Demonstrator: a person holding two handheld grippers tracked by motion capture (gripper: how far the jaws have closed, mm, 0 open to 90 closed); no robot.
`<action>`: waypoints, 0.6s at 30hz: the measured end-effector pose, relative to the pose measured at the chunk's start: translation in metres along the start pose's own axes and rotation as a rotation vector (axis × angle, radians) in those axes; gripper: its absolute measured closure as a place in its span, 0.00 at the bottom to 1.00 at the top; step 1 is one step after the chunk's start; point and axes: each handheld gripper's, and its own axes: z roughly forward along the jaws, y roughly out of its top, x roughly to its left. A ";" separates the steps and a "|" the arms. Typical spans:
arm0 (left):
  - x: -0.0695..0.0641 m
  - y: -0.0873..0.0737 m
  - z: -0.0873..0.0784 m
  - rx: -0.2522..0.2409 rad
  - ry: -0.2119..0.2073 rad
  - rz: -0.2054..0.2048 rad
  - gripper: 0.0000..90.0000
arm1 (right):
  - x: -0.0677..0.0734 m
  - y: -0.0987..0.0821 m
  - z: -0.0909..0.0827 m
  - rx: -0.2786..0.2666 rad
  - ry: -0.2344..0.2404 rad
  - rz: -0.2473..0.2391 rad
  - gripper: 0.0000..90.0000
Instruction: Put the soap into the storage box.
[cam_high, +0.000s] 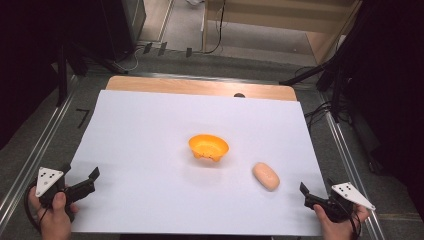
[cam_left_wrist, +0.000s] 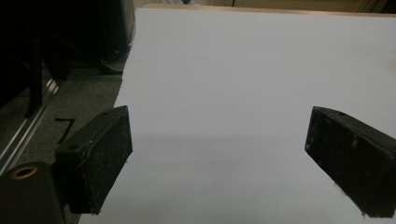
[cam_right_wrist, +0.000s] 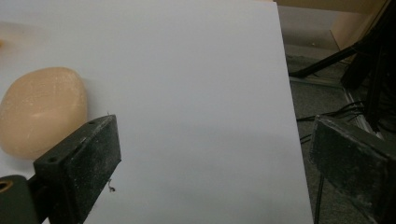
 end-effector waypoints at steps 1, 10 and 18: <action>0.000 0.000 0.000 0.000 0.000 0.000 0.09 | 0.000 0.000 0.000 0.000 0.000 0.000 0.03; -0.001 0.001 0.002 0.019 -0.003 0.008 0.09 | -0.001 0.002 0.000 -0.003 -0.008 0.004 0.26; 0.000 0.001 0.002 0.024 -0.009 0.007 0.09 | 0.002 0.003 0.001 0.012 0.030 -0.043 0.42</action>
